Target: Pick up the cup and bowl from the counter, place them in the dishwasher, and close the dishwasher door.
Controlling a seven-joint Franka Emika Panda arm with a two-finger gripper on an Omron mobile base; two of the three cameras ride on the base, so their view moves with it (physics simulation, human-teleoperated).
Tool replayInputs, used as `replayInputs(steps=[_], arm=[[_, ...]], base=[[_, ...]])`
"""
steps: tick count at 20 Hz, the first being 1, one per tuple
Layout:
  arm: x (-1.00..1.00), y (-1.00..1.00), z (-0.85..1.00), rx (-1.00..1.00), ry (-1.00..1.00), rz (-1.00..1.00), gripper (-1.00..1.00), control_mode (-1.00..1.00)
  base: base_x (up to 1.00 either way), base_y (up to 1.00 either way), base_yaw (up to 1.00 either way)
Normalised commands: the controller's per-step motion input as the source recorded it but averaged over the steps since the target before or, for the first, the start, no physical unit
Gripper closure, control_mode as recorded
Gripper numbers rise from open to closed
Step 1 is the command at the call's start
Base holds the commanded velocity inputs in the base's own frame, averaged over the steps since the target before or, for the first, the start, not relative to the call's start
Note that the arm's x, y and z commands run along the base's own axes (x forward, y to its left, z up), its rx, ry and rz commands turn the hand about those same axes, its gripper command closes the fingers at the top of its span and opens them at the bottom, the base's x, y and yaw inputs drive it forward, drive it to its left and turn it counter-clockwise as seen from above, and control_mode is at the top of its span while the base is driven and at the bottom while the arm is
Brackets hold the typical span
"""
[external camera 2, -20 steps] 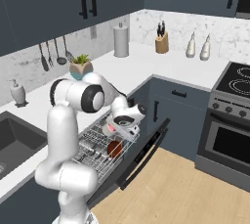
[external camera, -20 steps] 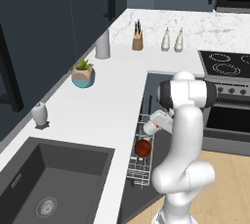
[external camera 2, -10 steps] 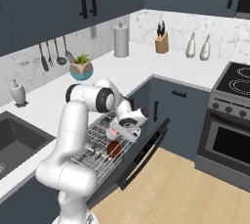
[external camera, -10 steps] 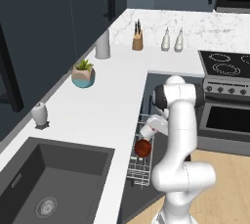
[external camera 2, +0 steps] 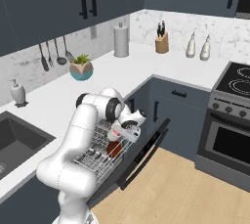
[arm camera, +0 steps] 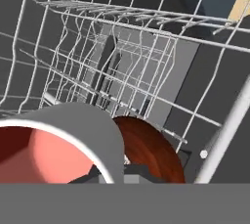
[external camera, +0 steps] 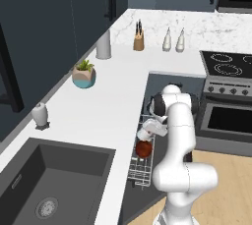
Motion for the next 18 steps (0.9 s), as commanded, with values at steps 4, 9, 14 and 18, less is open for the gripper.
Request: replayInputs(steps=[4, 9, 14, 18], arm=[[0.49, 0.00, -0.71, -0.07, 0.00, 0.08, 1.00, -1.00], [0.17, -0.03, -0.86, -0.09, 0.01, 0.10, -1.00, -1.00], [0.00, -0.17, -0.67, -0.03, 0.00, 0.10, -1.00, -1.00], [-0.25, -0.08, 0.00, 0.01, -0.05, 0.01, -1.00, -1.00]], base=[[0.00, 0.00, 0.00], [0.00, 0.00, 0.00], [0.00, 0.00, 0.00], [0.00, 0.00, 0.00]])
